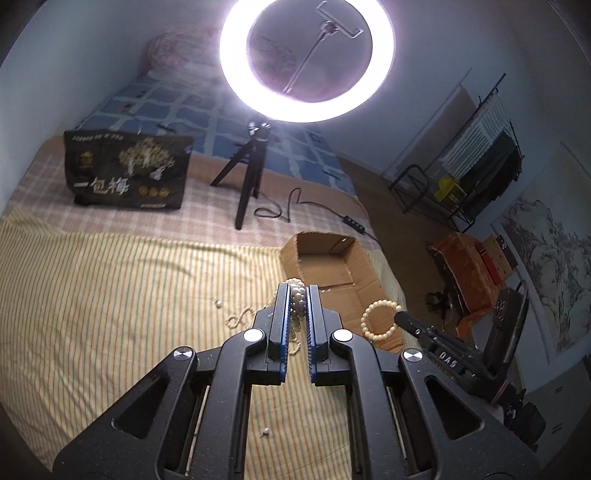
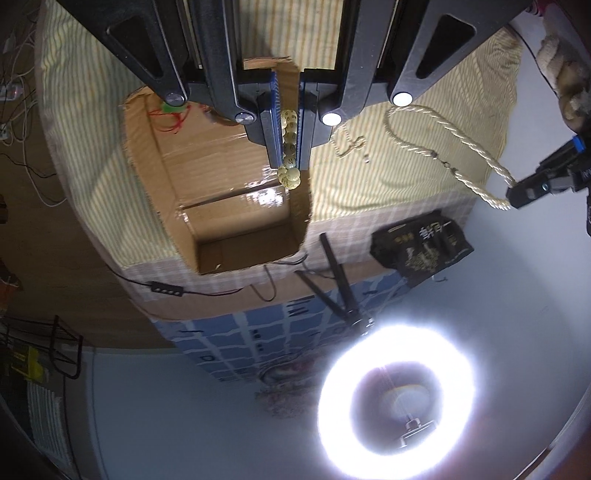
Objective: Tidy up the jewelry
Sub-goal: 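Carry the necklace and bracelet into the box and open both tools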
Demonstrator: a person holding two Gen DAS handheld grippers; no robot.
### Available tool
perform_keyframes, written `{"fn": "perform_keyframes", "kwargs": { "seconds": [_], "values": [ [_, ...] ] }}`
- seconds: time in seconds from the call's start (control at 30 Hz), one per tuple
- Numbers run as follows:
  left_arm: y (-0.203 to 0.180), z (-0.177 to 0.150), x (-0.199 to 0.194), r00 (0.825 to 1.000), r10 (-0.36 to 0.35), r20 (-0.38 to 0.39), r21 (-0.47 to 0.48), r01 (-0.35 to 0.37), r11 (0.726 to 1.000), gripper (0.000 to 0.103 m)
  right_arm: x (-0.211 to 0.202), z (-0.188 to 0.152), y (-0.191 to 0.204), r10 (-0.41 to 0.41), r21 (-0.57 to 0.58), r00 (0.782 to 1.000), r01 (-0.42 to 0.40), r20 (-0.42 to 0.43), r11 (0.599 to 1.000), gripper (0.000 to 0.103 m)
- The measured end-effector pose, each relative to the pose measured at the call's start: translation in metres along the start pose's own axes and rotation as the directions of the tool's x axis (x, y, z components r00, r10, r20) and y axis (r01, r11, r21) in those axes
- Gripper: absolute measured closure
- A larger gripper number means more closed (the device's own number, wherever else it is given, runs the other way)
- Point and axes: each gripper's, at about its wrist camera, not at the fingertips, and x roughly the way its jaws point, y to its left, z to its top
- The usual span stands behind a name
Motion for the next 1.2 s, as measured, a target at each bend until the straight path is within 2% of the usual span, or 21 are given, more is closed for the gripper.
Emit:
{"fn": "perform_keyframes", "kwargs": {
  "seconds": [0.33,0.77,0.97,1.2],
  "values": [
    [-0.045,0.033,0.019,1.0,-0.013,0.018,0.072,0.011,0.997,0.097,0.002,0.006,-0.031,-0.057,0.022,0.998,0.057,0.022,0.998,0.098],
    [-0.101,0.061,0.077,1.0,-0.026,0.002,0.143,0.025,0.989,0.098,0.012,0.009,-0.077,-0.088,0.113,0.996,0.086,0.005,0.99,0.098],
    [-0.108,0.058,0.114,1.0,-0.002,-0.031,0.153,0.007,0.988,0.098,0.019,0.007,-0.085,-0.091,0.126,0.996,0.092,-0.012,0.988,0.098],
    [-0.1,0.051,0.149,0.997,0.03,-0.065,0.127,-0.022,0.992,0.098,0.03,0.004,-0.09,-0.097,0.128,0.995,0.101,-0.039,0.987,0.098]
  ]
}}
